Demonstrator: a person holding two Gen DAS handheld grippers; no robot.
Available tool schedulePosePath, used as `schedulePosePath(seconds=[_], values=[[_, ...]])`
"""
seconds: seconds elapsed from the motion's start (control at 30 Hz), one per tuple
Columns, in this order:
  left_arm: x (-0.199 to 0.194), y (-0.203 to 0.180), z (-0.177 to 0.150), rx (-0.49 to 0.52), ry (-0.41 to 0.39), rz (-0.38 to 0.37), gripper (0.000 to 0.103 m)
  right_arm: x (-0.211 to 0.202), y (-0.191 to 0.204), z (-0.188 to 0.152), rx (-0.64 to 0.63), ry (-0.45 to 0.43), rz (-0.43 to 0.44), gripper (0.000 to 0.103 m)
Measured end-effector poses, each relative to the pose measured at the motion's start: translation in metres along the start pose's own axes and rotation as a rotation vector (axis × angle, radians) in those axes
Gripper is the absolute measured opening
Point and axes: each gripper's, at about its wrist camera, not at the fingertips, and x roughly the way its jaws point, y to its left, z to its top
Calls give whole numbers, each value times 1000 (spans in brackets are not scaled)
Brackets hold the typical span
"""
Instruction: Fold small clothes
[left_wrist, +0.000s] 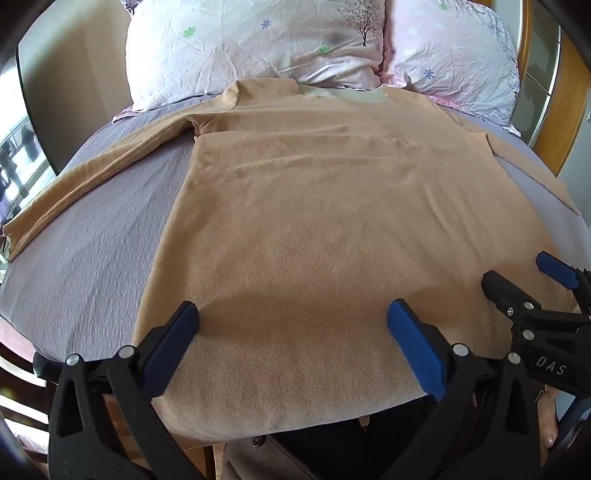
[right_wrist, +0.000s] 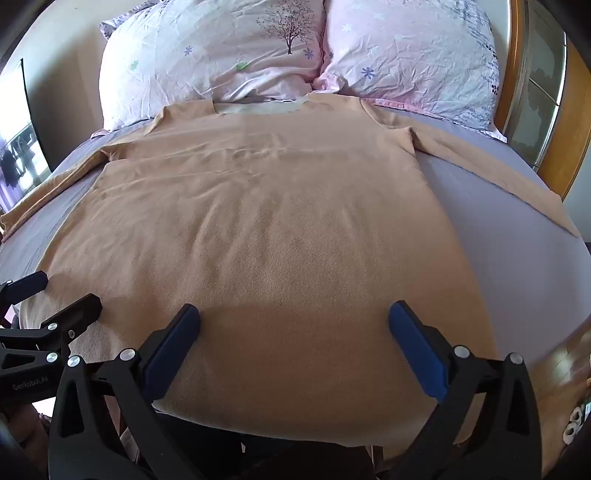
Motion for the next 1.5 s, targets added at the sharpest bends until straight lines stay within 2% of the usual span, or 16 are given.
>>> schedulePosePath(seconds=[1.5], values=[[0, 0, 0, 0, -2, -1, 101, -1, -1, 0, 16, -12, -8, 102]])
